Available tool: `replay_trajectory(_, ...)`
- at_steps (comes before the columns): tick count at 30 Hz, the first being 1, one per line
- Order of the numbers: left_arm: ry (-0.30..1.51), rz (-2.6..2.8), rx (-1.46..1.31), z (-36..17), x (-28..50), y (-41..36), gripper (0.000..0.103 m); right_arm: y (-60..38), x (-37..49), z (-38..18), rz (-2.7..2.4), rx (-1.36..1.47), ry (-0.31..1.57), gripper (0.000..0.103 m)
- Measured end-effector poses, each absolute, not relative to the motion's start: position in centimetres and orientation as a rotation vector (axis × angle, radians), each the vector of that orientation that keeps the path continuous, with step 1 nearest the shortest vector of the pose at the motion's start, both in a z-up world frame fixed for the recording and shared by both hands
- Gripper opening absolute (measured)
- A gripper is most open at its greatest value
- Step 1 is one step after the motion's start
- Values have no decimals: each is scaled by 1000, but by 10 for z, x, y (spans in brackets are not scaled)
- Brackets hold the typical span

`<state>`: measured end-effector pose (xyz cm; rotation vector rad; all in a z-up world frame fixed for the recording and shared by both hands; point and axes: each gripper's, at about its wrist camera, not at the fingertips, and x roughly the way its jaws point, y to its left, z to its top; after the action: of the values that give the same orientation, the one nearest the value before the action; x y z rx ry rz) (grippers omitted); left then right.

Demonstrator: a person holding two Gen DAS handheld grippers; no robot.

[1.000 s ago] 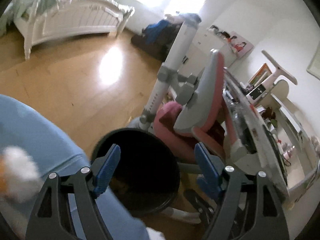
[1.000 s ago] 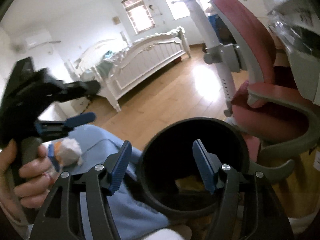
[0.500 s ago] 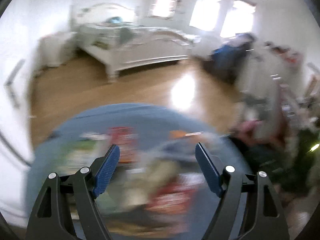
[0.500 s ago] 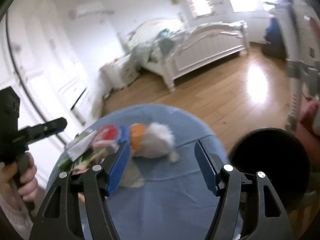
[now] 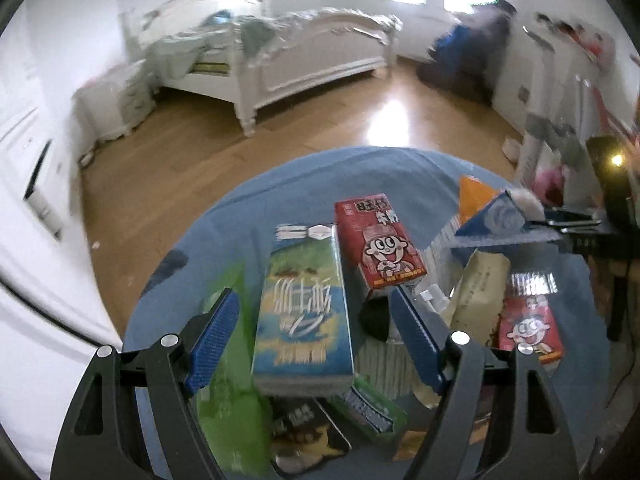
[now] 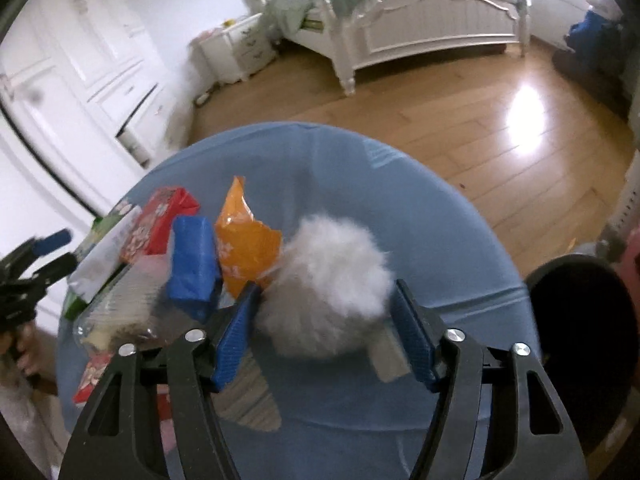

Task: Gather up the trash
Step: 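Grasp the blue-green milk carton with the left tool while the right grasps the white fluffy ball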

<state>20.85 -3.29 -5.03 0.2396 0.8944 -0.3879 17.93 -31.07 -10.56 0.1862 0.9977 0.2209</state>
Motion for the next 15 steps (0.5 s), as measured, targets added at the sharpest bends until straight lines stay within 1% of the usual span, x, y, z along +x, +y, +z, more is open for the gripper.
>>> replay_trajectory(1,915,-382,266,-56,218,-36,77,-311,174,-103,223,193,972,44)
replay_trajectory(8,1034,-390,287,-77,254,-36,76,-322,134,-76,254,261,855,43)
replay_trajectory(9,1046,-396,284,-79,258,-36,72,-322,128,-73,253,253,845,43)
replay_trajectory(10,1055,-409,274,-81,261,-37,51,-323,122,-71,251,247,836,43)
replay_trajectory(11,1069,-411,269,-84,258,-37,49,-327,116,-69,249,248,832,43)
replay_trajectory(15,997,-388,270,-71,239,-39,48,-337,100,-66,249,281,816,43)
